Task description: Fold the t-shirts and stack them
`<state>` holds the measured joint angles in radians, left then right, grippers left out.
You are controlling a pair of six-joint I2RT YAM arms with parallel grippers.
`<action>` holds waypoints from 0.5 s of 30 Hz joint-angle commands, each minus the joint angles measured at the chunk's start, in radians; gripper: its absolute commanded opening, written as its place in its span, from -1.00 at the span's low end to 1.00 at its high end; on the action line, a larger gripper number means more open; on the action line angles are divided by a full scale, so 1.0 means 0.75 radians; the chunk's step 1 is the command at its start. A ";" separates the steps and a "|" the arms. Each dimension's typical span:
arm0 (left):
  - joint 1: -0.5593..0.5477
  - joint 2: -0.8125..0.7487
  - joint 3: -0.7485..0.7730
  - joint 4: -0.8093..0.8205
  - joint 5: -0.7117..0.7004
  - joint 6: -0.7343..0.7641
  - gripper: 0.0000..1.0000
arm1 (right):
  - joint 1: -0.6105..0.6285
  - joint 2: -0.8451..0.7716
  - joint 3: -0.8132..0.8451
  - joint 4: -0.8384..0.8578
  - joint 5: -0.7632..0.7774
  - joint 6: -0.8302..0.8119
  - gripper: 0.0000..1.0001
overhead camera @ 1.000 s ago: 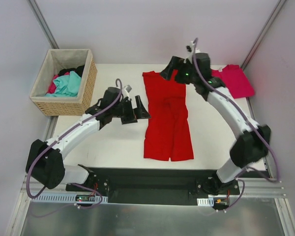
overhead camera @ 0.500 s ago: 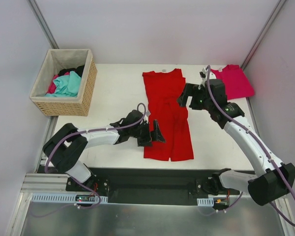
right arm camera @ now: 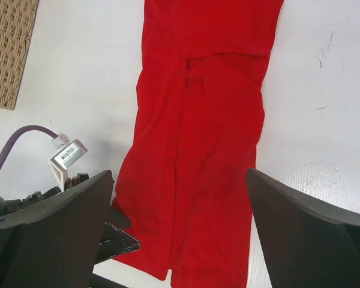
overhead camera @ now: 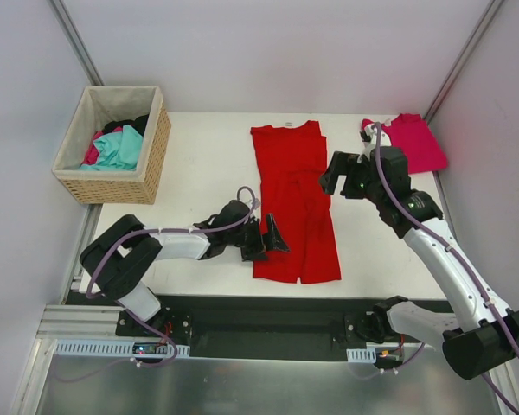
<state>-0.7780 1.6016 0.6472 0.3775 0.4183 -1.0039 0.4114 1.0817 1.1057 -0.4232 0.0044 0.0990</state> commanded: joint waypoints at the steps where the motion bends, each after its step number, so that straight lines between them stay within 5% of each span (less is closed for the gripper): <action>1: -0.002 -0.063 -0.075 -0.043 -0.093 0.017 0.94 | 0.004 -0.006 -0.002 -0.006 0.013 -0.011 0.93; 15: 0.000 -0.192 -0.051 -0.127 -0.081 0.093 0.95 | 0.016 -0.019 -0.018 -0.010 0.006 0.023 0.93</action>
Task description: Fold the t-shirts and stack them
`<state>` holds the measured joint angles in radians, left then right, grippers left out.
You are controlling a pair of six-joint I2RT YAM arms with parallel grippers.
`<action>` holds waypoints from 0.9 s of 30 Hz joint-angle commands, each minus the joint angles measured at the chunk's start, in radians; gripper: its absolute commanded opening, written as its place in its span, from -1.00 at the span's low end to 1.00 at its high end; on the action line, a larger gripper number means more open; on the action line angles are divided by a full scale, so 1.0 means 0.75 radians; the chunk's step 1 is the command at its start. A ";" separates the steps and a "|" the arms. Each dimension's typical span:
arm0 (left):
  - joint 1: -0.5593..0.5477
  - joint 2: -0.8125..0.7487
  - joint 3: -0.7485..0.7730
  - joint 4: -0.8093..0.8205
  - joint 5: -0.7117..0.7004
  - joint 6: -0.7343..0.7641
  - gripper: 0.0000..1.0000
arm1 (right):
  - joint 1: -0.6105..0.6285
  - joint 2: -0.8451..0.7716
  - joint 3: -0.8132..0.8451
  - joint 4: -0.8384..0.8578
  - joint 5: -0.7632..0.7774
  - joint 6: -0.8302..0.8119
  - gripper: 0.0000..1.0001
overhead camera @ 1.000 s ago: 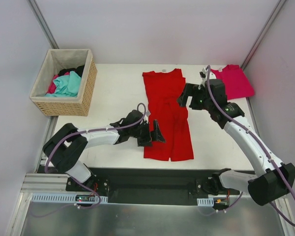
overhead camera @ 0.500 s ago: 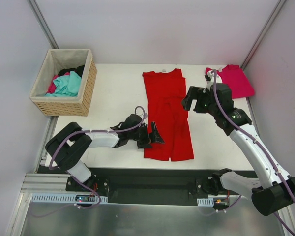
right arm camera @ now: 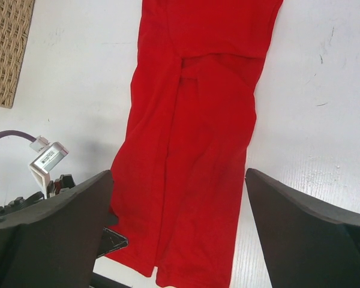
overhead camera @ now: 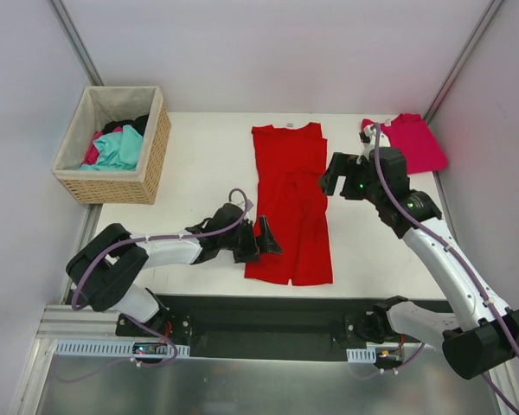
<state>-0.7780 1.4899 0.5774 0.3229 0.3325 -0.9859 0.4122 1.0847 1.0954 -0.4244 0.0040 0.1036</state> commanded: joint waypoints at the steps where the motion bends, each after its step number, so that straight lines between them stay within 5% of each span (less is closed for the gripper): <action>1: -0.006 -0.086 0.089 -0.062 0.066 0.118 0.94 | 0.023 -0.035 -0.008 -0.021 -0.044 0.023 0.93; 7: -0.010 -0.382 0.202 -0.391 0.005 0.243 0.92 | 0.136 -0.178 -0.321 -0.031 0.055 0.083 0.93; 15: -0.008 -0.693 0.024 -0.543 -0.081 0.161 0.89 | 0.134 -0.358 -0.620 -0.095 0.079 0.113 0.93; 27: -0.006 -0.714 -0.263 -0.580 -0.145 0.026 0.68 | 0.144 -0.544 -0.788 -0.279 0.077 0.314 0.85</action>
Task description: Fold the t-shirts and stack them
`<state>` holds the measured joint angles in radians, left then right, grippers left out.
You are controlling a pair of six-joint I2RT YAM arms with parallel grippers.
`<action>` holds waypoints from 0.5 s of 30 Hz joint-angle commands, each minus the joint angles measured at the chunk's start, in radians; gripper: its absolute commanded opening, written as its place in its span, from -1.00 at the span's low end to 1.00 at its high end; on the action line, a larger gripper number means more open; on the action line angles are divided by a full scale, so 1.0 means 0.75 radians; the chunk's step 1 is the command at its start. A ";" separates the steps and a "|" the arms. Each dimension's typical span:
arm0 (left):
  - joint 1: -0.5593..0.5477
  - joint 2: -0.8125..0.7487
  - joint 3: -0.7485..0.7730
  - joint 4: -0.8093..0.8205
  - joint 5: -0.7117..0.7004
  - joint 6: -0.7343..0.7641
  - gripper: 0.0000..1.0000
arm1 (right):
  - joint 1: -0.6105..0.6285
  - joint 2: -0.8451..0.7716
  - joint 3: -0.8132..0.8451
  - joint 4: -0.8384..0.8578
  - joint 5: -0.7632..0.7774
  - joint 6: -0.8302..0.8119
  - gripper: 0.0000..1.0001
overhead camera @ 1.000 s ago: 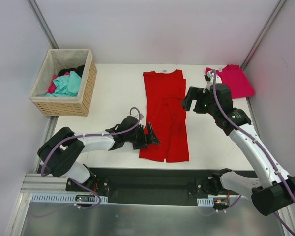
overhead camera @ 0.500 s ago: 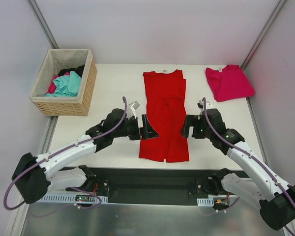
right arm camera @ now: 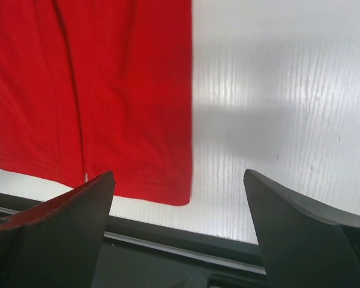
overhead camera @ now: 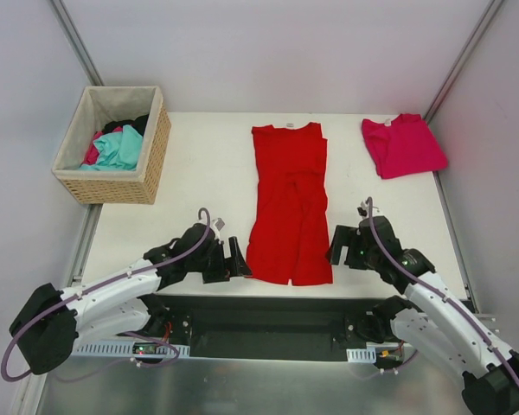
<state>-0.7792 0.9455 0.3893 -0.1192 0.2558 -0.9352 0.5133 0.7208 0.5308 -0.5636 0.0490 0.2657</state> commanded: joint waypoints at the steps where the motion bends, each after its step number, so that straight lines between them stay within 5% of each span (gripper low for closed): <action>1: -0.006 0.018 -0.026 0.022 -0.046 -0.038 0.68 | 0.013 -0.067 -0.041 -0.099 0.016 0.104 0.85; 15: 0.012 0.324 -0.214 0.541 0.013 -0.117 0.45 | 0.023 -0.182 -0.033 -0.212 0.041 0.116 0.78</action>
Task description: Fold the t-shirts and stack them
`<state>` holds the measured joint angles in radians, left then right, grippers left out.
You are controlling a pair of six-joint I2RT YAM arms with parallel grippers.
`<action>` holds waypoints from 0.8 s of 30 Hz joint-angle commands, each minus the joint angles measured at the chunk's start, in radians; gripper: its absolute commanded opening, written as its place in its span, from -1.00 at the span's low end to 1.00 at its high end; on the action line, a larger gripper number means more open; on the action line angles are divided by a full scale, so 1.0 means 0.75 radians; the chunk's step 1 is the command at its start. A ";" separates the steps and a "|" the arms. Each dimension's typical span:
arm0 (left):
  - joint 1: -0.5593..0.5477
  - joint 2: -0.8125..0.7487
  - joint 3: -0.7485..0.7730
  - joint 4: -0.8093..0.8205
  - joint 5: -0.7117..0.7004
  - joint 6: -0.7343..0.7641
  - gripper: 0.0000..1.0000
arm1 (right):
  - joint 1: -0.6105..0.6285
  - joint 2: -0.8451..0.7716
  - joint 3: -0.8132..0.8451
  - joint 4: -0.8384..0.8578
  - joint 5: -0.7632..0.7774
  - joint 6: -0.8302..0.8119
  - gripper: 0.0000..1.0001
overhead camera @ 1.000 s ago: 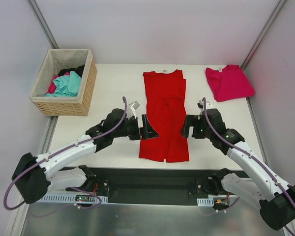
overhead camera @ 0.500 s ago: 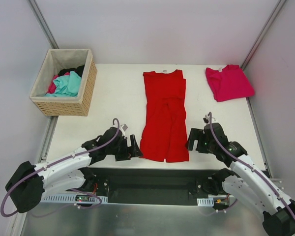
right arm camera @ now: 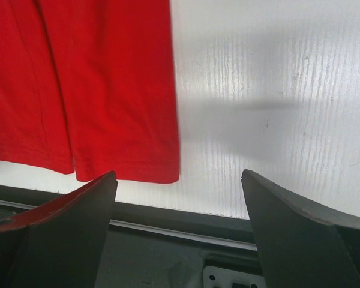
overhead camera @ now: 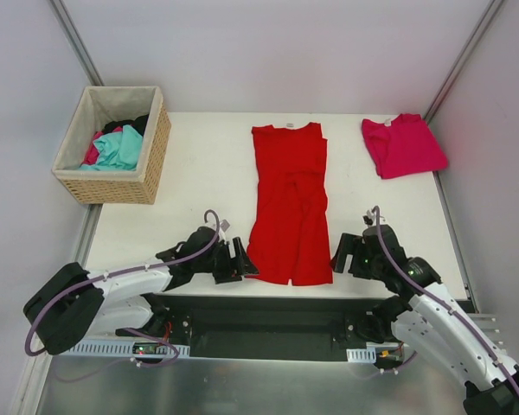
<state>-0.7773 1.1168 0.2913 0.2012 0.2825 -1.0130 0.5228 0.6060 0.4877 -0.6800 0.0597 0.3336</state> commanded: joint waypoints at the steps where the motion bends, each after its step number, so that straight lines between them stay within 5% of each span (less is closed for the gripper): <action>1: 0.010 0.114 -0.092 0.140 -0.023 -0.022 0.41 | 0.011 -0.037 0.023 -0.063 0.029 0.030 0.77; 24: 0.042 0.252 -0.149 0.255 -0.025 -0.050 -0.34 | 0.021 -0.090 0.059 -0.122 0.047 0.067 0.71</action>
<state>-0.7574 1.2743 0.2184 0.4797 0.3080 -1.0821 0.5289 0.5507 0.4881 -0.7471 0.0738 0.3641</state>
